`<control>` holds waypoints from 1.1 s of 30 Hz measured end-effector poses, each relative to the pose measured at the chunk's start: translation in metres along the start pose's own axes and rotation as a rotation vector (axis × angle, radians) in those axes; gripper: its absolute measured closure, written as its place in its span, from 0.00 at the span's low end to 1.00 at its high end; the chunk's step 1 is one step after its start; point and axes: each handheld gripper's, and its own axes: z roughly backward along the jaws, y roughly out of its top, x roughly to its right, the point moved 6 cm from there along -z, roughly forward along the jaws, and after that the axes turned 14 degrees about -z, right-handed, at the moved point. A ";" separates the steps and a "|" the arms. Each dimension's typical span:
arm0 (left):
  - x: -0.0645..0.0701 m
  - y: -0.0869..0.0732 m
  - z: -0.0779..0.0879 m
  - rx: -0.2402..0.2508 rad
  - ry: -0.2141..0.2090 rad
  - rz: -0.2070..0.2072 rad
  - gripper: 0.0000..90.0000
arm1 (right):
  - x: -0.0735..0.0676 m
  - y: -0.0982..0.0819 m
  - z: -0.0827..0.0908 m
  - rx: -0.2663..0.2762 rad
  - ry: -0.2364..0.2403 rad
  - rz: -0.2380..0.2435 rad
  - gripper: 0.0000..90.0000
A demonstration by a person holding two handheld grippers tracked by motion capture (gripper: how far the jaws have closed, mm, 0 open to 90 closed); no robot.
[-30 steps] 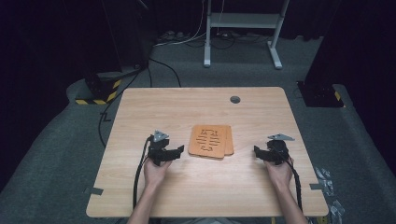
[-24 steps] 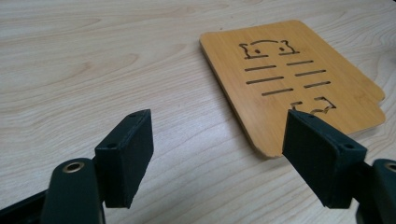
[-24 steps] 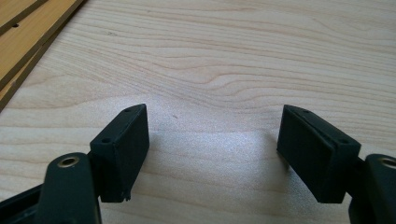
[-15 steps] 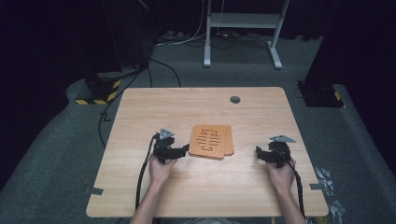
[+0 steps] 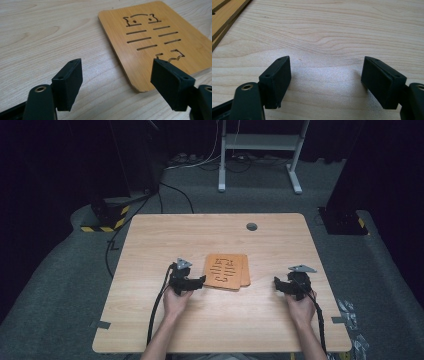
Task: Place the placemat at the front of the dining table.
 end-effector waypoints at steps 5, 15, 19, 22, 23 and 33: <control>0.001 0.000 -0.004 -0.012 0.020 -0.034 0.29 | 0.000 0.000 0.000 0.000 0.000 0.000 0.27; 0.003 -0.003 -0.011 -0.040 0.057 -0.069 0.30 | 0.000 0.000 0.000 0.001 0.000 0.001 0.27; 0.004 -0.003 -0.011 -0.033 0.058 -0.063 0.31 | 0.000 0.000 0.000 -0.001 -0.001 -0.002 0.27; 0.003 -0.003 -0.012 -0.028 0.051 -0.061 0.31 | 0.000 0.000 0.000 0.000 0.000 0.001 0.27; 0.003 -0.003 -0.012 -0.027 0.050 -0.059 0.31 | 0.000 0.000 0.000 0.000 0.000 0.001 0.27; 0.003 -0.002 -0.013 -0.018 0.063 -0.084 0.32 | 0.000 0.000 0.000 0.000 0.000 0.001 0.27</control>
